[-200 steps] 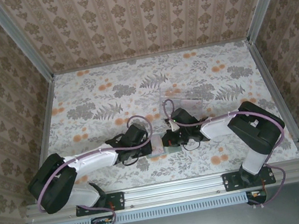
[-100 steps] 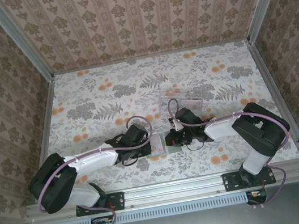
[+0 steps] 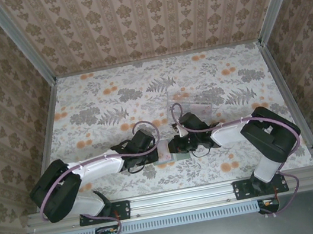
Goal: Take the credit cards out of the card holder
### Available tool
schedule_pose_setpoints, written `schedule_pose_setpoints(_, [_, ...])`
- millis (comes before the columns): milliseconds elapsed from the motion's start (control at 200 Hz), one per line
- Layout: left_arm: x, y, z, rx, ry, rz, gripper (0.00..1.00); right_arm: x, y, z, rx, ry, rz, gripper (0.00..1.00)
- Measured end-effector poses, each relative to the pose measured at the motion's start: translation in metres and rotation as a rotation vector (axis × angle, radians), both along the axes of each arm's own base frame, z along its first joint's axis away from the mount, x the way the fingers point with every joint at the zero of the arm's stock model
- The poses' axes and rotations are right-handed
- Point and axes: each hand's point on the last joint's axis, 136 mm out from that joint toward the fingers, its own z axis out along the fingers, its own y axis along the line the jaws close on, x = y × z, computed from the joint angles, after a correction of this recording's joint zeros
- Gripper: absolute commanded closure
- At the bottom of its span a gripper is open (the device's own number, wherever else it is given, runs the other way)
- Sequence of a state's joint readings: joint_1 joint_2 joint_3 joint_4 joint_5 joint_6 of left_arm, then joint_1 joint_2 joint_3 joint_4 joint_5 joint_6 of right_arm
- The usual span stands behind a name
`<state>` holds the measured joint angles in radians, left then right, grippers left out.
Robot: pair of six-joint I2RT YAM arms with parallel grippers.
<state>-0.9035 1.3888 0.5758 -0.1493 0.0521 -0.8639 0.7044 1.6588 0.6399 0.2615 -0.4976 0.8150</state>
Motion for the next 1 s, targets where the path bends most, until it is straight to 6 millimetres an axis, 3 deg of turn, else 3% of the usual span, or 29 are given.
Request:
schedule_pose_setpoints(705, [0.0004, -0.0005, -0.0004, -0.001, 0.002, 0.003, 1.0, -0.0018, 0.0034, -0.0077, 0.012, 0.037, 0.002, 0.81])
schedule_pose_setpoints(815, [0.0004, -0.0005, -0.0004, -0.001, 0.002, 0.003, 1.0, -0.0016, 0.0032, -0.0085, 0.014, 0.044, -0.001, 0.88])
schedule_pose_setpoints(885, [0.0003, -0.0002, -0.0005, 0.0, 0.002, 0.004, 1.0, -0.0014, 0.0031, -0.0089, 0.014, 0.045, -0.002, 1.0])
schedule_pose_setpoints(1000, [0.0006, 0.0004, -0.0006, 0.004, 0.001, 0.006, 1.0, -0.0004, 0.0028, -0.0088, 0.016, 0.051, -0.011, 1.0])
